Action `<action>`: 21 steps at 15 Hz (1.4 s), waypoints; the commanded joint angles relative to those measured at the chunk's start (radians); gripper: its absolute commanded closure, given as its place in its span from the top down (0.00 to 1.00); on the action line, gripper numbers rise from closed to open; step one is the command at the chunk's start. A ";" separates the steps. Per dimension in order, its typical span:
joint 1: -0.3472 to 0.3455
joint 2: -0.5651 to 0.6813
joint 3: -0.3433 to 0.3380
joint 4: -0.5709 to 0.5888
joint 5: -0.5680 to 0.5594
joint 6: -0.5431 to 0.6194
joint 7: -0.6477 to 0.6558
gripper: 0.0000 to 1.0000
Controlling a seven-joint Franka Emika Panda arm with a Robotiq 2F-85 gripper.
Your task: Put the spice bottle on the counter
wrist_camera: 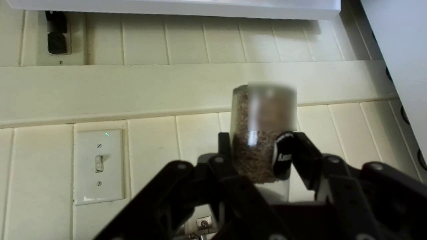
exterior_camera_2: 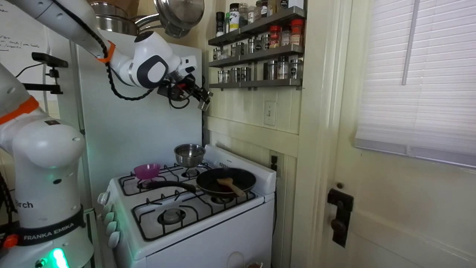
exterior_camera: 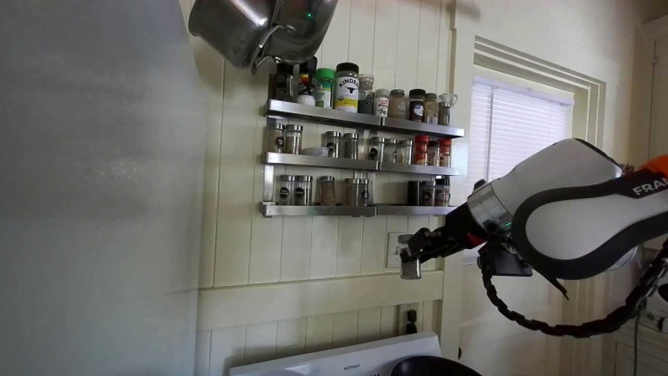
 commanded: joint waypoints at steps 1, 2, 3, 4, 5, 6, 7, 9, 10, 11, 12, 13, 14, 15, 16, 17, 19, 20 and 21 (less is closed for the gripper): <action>-0.009 0.001 0.012 0.001 0.018 -0.001 -0.012 0.49; -0.009 0.001 0.012 0.001 0.018 -0.001 -0.012 0.24; -0.006 0.009 0.008 -0.001 0.021 0.002 -0.012 0.24; 0.000 0.020 0.001 -0.003 0.025 0.000 -0.013 0.24; 0.007 0.028 -0.003 -0.004 0.028 -0.005 -0.015 0.24; 0.017 0.036 -0.008 -0.009 0.032 -0.010 -0.017 0.24; 0.024 0.045 -0.011 -0.014 0.034 -0.018 -0.020 0.24; 0.058 0.065 -0.032 -0.027 0.052 -0.037 -0.028 0.24; 0.072 0.071 -0.043 -0.034 0.062 -0.063 -0.035 0.24; 0.097 0.075 -0.061 -0.044 0.079 -0.077 -0.044 0.24; 0.137 0.074 -0.092 -0.052 0.105 -0.119 -0.069 0.24; 0.166 0.073 -0.115 -0.057 0.131 -0.164 -0.097 0.24; 0.198 0.073 -0.139 -0.054 0.163 -0.221 -0.136 0.24; 0.201 0.081 -0.144 -0.045 0.186 -0.277 -0.162 0.24; 0.199 0.083 -0.142 -0.047 0.208 -0.321 -0.188 0.24; 0.196 0.084 -0.140 -0.046 0.230 -0.364 -0.214 0.24; 0.175 0.090 -0.128 -0.041 0.261 -0.451 -0.257 0.24; 0.171 0.093 -0.126 -0.038 0.279 -0.492 -0.282 0.24; 0.168 0.093 -0.123 -0.035 0.298 -0.534 -0.306 0.24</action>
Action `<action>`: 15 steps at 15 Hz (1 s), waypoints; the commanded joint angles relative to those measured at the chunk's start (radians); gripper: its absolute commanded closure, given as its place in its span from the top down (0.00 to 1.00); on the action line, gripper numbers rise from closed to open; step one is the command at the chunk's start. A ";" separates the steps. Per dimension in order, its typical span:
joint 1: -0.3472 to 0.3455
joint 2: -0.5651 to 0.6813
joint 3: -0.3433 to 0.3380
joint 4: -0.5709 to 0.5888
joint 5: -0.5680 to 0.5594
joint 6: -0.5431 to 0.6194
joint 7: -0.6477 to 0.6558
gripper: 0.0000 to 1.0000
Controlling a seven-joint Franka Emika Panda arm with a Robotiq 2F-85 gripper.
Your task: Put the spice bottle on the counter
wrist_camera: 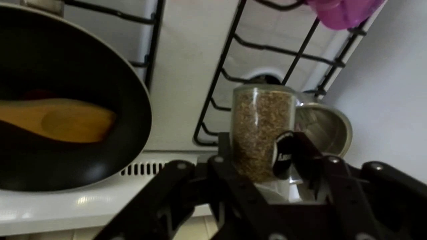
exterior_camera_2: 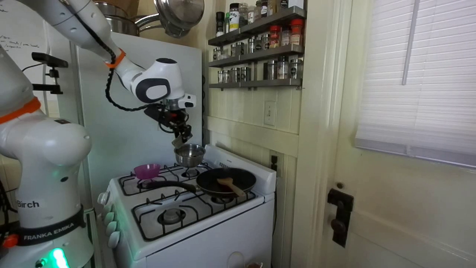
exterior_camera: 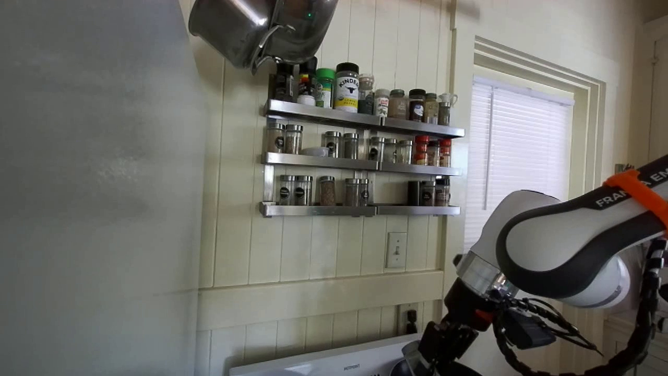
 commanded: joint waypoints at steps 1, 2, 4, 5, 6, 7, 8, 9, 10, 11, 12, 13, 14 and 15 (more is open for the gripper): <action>-0.003 0.005 0.001 0.020 0.099 -0.153 -0.124 0.24; -0.001 0.005 0.004 0.025 0.122 -0.202 -0.158 0.24; -0.007 0.010 0.012 0.035 0.164 -0.289 -0.229 0.24; -0.016 0.012 0.019 0.041 0.182 -0.324 -0.255 0.24; -0.032 0.012 0.030 0.047 0.200 -0.340 -0.259 0.24; -0.051 0.003 0.037 0.050 0.212 -0.344 -0.257 0.24; -0.067 0.005 0.069 0.032 0.198 -0.311 -0.244 0.49; -0.074 0.005 0.072 0.036 0.206 -0.314 -0.250 0.49; -0.080 0.005 0.073 0.039 0.208 -0.317 -0.252 0.49; -0.084 0.005 0.073 0.042 0.208 -0.323 -0.253 0.49; -0.088 0.019 0.090 0.051 0.188 -0.319 -0.235 0.24; -0.101 0.061 0.093 0.062 0.183 -0.314 -0.224 0.24; -0.110 0.096 0.088 0.070 0.197 -0.319 -0.239 0.24; -0.121 0.140 0.079 0.075 0.214 -0.318 -0.262 0.24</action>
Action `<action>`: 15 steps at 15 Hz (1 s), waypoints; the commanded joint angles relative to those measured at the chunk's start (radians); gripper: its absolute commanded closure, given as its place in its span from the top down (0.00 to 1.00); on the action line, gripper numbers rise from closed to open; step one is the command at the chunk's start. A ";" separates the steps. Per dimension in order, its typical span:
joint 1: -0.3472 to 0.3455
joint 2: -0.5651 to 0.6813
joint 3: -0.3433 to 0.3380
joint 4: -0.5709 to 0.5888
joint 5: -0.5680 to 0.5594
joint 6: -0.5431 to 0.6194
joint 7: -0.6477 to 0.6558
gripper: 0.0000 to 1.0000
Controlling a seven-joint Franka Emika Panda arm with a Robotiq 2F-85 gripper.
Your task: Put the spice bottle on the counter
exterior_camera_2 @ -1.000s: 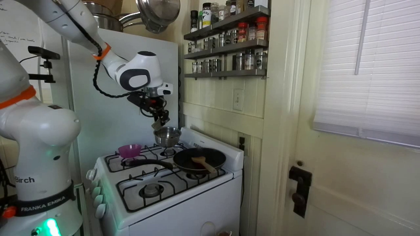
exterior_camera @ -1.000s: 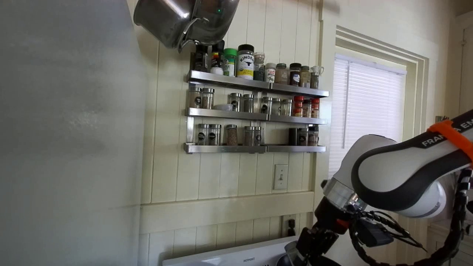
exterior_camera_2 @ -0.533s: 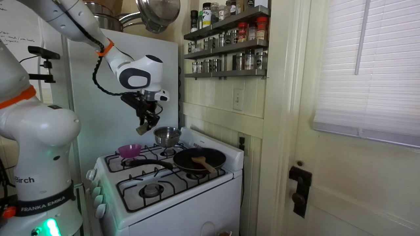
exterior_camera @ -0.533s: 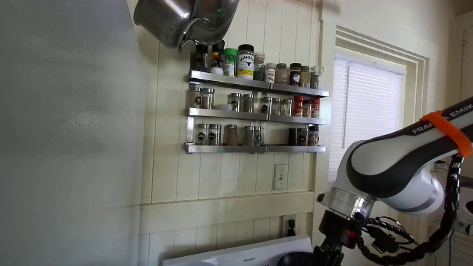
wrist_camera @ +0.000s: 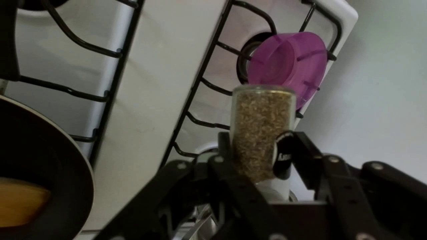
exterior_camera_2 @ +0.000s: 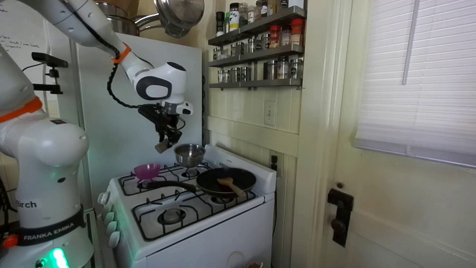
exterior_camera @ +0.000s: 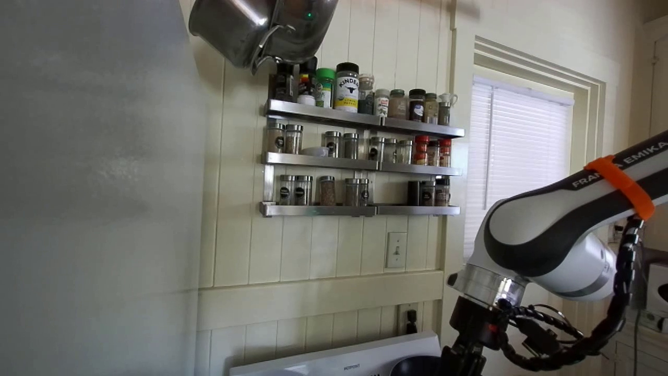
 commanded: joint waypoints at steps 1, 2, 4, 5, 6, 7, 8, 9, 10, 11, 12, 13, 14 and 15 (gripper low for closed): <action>-0.056 0.147 0.008 0.038 0.045 -0.013 -0.040 0.24; -0.070 0.183 0.005 0.043 0.056 -0.013 -0.049 0.24; -0.099 0.247 0.007 0.060 0.089 -0.013 -0.081 0.24; -0.114 0.282 0.014 0.072 0.106 -0.021 -0.097 0.24; -0.126 0.320 0.023 0.085 0.132 -0.020 -0.117 0.24; -0.140 0.354 0.035 0.096 0.152 -0.018 -0.129 0.24; -0.154 0.387 0.048 0.106 0.177 -0.008 -0.149 0.24; -0.167 0.414 0.064 0.117 0.204 -0.003 -0.166 0.24; -0.182 0.442 0.081 0.130 0.228 -0.001 -0.179 0.24; -0.197 0.474 0.097 0.147 0.248 -0.002 -0.190 0.24; -0.212 0.494 0.114 0.157 0.256 -0.006 -0.193 0.24; -0.226 0.522 0.128 0.173 0.264 -0.014 -0.202 0.24; -0.240 0.549 0.143 0.186 0.256 -0.019 -0.194 0.24; -0.253 0.570 0.156 0.197 0.251 -0.025 -0.191 0.24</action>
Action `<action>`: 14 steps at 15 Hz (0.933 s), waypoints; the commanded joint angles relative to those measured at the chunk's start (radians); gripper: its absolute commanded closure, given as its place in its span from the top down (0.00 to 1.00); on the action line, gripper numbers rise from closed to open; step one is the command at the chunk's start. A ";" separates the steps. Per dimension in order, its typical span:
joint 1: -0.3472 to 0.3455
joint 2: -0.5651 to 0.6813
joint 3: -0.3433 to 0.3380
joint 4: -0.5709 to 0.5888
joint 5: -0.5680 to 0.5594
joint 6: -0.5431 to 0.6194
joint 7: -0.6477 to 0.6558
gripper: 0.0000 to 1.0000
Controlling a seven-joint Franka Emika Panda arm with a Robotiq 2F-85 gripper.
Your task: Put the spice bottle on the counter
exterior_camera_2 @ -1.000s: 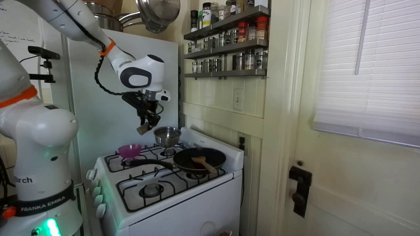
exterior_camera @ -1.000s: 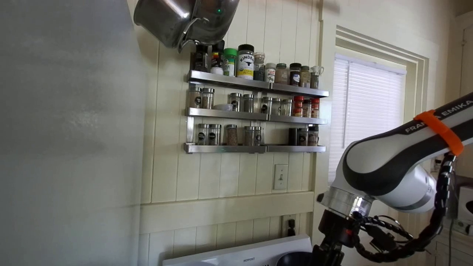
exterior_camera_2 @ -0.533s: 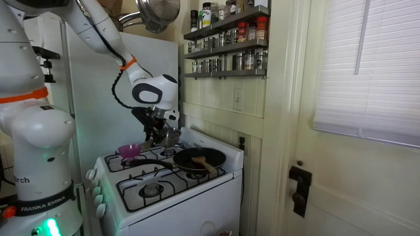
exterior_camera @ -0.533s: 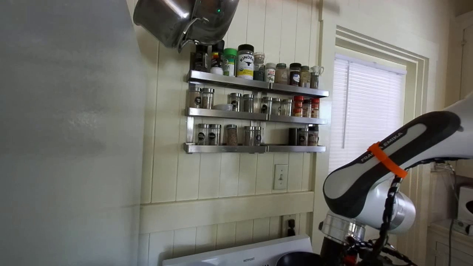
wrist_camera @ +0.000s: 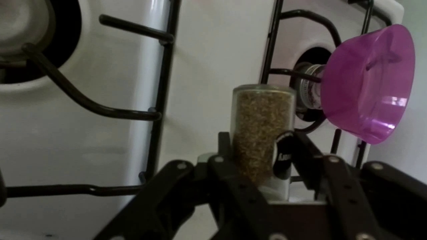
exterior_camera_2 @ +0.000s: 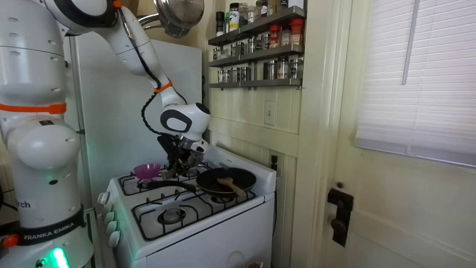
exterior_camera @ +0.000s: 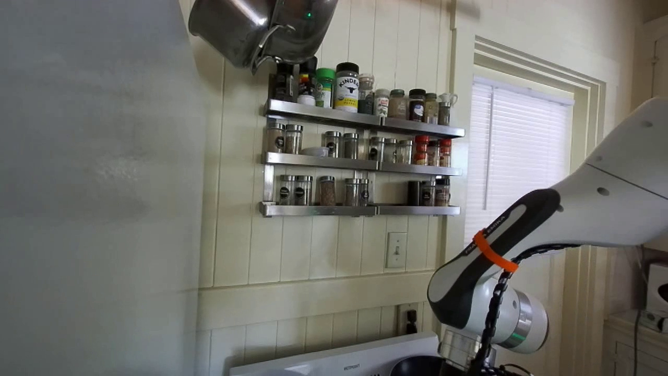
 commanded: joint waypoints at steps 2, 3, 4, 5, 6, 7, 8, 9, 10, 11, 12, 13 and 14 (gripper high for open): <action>-0.073 0.117 0.070 0.067 0.020 -0.012 -0.016 0.24; -0.082 0.134 0.081 0.072 0.016 0.004 -0.010 0.24; -0.090 0.148 0.091 0.077 0.017 0.015 -0.009 0.24; -0.097 0.162 0.100 0.081 0.016 0.028 -0.004 0.24; -0.103 0.170 0.107 0.083 0.015 0.040 0.003 0.24; -0.106 0.177 0.114 0.084 0.011 0.060 0.016 0.24; -0.111 0.182 0.120 0.084 0.009 0.080 0.023 0.24; -0.114 0.189 0.126 0.084 0.005 0.095 0.030 0.24; -0.116 0.195 0.133 0.084 0.002 0.112 0.037 0.24; -0.119 0.200 0.140 0.085 0.005 0.124 0.037 0.24; -0.121 0.202 0.146 0.085 0.005 0.134 0.041 0.24; -0.123 0.202 0.152 0.086 0.003 0.139 0.046 0.24; -0.124 0.202 0.157 0.087 0.002 0.141 0.051 0.24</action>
